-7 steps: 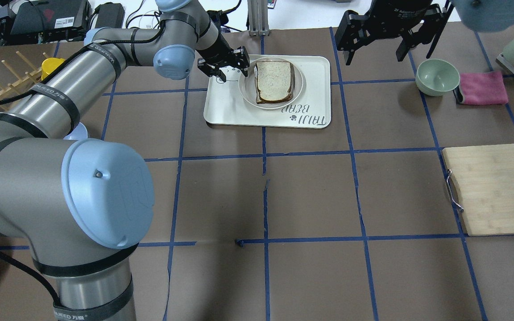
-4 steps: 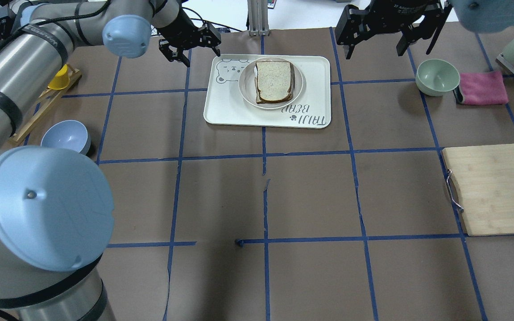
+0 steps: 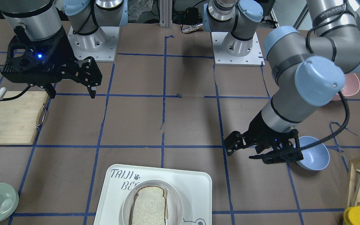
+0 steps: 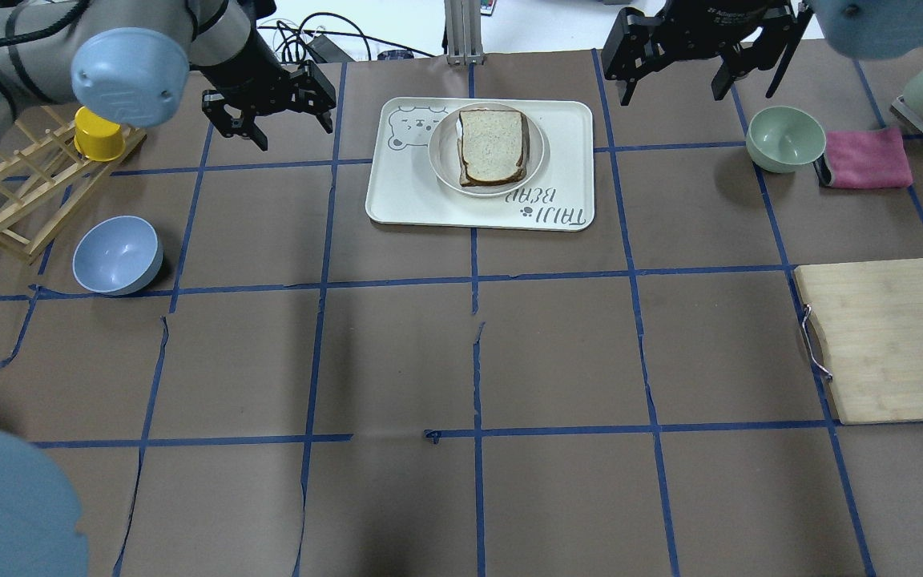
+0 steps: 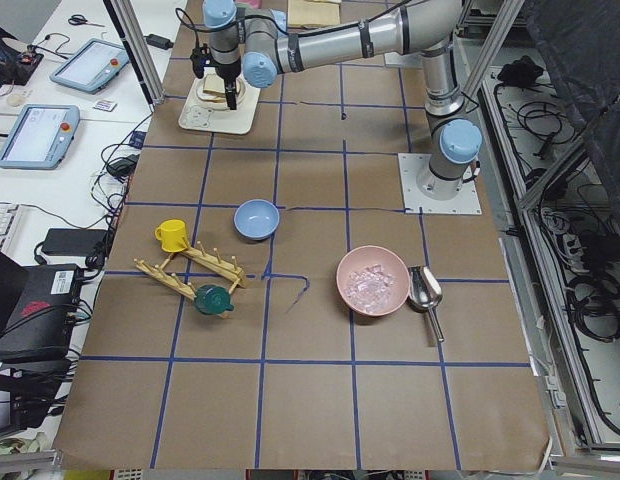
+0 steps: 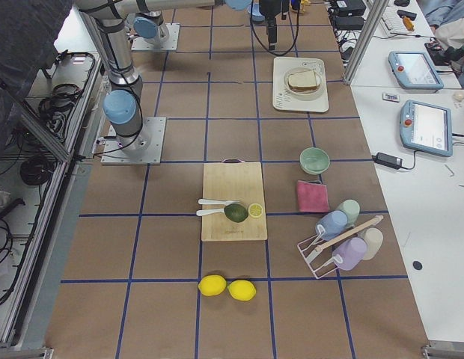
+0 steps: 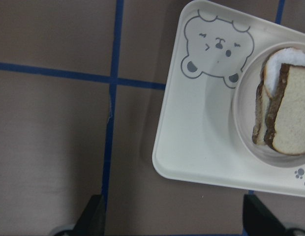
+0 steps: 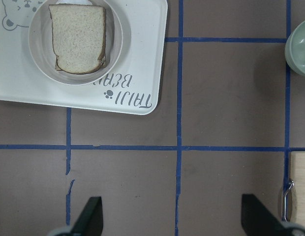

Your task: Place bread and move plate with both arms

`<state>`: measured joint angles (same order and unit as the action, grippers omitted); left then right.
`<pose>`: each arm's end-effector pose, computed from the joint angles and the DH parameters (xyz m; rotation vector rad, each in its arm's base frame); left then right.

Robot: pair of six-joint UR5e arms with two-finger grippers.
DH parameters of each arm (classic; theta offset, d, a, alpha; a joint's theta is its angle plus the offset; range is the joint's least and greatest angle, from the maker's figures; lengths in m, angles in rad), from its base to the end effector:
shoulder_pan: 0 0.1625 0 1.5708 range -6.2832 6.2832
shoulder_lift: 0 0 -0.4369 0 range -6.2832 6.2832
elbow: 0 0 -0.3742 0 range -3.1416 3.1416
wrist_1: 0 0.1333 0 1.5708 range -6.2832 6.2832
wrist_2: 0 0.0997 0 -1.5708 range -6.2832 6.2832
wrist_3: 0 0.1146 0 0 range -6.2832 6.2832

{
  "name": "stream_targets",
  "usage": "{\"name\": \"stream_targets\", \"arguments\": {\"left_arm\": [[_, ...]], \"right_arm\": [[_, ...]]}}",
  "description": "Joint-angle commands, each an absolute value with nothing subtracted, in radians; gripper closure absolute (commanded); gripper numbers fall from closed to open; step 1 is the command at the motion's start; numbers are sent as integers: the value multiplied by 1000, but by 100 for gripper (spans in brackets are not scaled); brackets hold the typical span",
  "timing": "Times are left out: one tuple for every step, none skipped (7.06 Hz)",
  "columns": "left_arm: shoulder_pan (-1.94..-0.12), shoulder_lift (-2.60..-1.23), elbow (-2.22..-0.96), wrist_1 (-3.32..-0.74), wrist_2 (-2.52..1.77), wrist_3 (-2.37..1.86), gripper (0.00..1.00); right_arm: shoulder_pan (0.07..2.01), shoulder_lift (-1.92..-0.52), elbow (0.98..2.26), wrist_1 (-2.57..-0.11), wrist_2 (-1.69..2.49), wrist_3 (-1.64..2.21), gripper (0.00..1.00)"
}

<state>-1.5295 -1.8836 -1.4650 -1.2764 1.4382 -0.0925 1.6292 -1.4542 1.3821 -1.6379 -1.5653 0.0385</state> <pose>-0.1231 -0.6155 0.3968 0.1921 -2.9981 0.1262 0.1651 -0.5300 0.5237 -0.0317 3.1217 -0.2170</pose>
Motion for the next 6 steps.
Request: {"name": "stream_targets", "arguments": {"left_arm": [[-1500, -1706, -1548, -1389, 1477, -84, 0], [-1487, -1663, -1568, -1447, 1498, -89, 0], [-1489, -1626, -1581, -1513, 1553, -83, 0], [-1496, -1593, -1586, -1558, 1627, -83, 0], [-1500, -1582, -1586, -1572, 1587, -84, 0], [-1500, -1574, -1586, -1574, 1535, -83, 0]], "right_arm": [[1629, -1454, 1382, -1638, -1565, 38, 0], [1629, -1454, 1382, -1638, -1565, 38, 0], [1629, -1454, 1382, -1637, -1565, 38, 0], [1629, -1454, 1382, -1635, -1565, 38, 0], [1629, -1454, 1382, -1637, -1565, 38, 0], [1629, -1454, 1382, -1632, -1568, 38, 0]]}}
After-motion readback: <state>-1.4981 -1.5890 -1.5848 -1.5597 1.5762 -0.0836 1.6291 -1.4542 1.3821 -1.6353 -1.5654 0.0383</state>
